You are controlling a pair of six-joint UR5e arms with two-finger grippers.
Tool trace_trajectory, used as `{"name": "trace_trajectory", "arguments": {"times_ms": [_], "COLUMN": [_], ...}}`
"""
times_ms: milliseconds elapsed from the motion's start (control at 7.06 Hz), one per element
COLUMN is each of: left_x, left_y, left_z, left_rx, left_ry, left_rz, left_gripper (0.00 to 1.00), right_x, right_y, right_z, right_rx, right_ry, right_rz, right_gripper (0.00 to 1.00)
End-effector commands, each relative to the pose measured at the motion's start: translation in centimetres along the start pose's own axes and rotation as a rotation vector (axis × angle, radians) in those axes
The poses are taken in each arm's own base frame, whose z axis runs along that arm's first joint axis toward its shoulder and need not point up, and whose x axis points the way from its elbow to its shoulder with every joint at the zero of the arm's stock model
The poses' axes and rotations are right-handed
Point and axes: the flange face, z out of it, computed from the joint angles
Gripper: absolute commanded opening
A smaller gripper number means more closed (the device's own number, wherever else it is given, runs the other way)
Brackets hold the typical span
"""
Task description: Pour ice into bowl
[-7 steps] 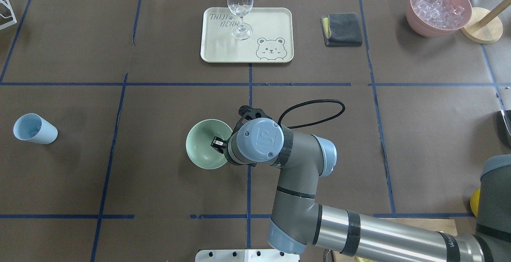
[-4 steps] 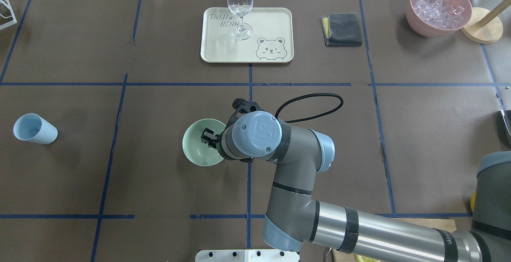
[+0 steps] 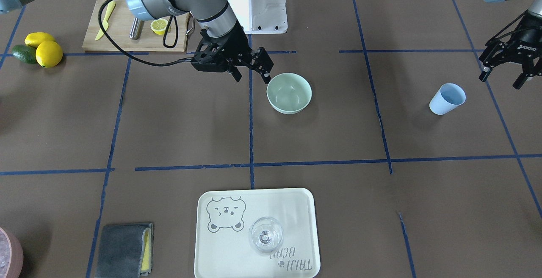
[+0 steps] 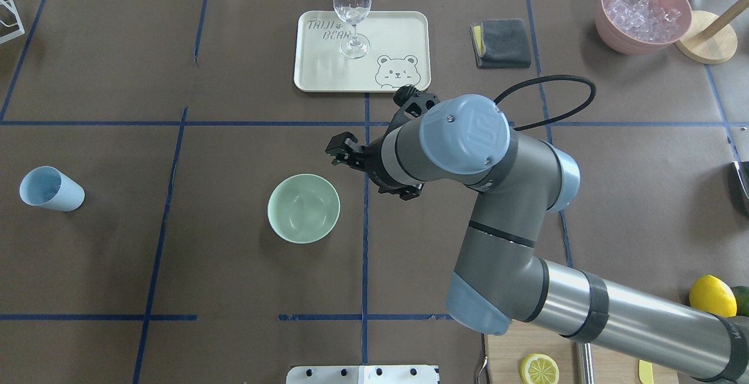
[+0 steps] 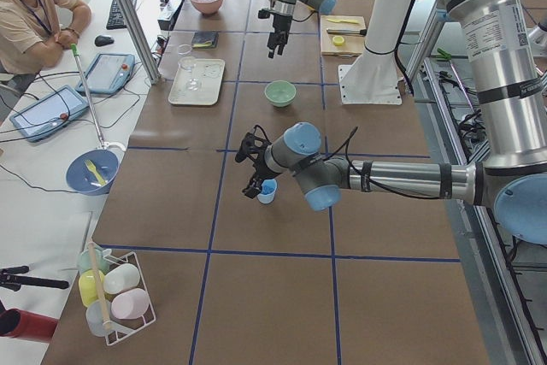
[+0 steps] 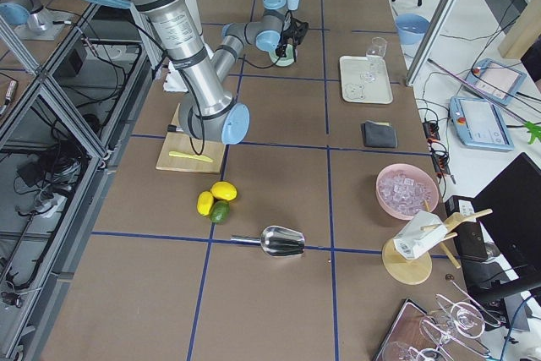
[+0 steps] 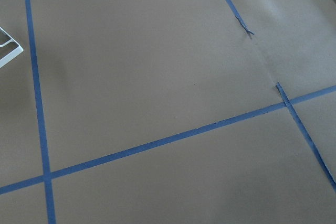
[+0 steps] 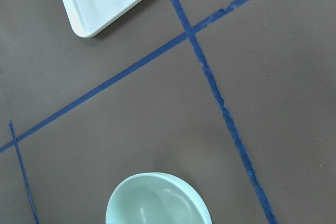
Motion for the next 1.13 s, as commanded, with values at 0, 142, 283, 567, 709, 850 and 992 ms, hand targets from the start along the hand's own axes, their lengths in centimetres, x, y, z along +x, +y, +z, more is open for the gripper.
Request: {"name": "trace_trajectory", "arguments": {"times_ms": [0, 142, 283, 567, 709, 850, 992], "left_x": [5.9, 5.7, 6.0, 8.4, 8.6, 7.8, 6.7], "left_y": [6.0, 8.5, 10.9, 14.5, 16.6, 17.9, 18.6], "left_z": [3.3, 2.5, 2.0, 2.7, 3.5, 4.0, 4.5], "left_rx": [0.093, 0.145, 0.195, 0.328, 0.395, 0.444, 0.47], "left_ry": [-0.073, -0.104, -0.11, -0.12, -0.137, -0.154, -0.178], "left_rz": [-0.109, -0.112, -0.112, -0.176, -0.142, -0.125, -0.103], "left_gripper": [1.0, 0.99, 1.0, 1.0, 1.0, 1.0, 1.0], "right_x": [1.9, 1.9, 2.0, 1.9, 2.1, 1.9, 1.1], "right_y": [-1.4, -1.6, -1.5, -1.5, -1.6, -1.8, -3.1], "right_z": [-0.6, -0.5, -0.4, -0.5, -0.4, -0.6, -2.2], "right_rx": [0.009, 0.015, 0.014, 0.015, 0.016, 0.021, 0.044], "right_ry": [0.012, 0.012, 0.014, 0.011, 0.015, 0.011, -0.015], "right_rz": [0.003, -0.009, -0.009, -0.008, -0.01, -0.012, -0.007], "right_gripper": [1.0, 1.0, 1.0, 1.0, 1.0, 1.0, 1.0]}}
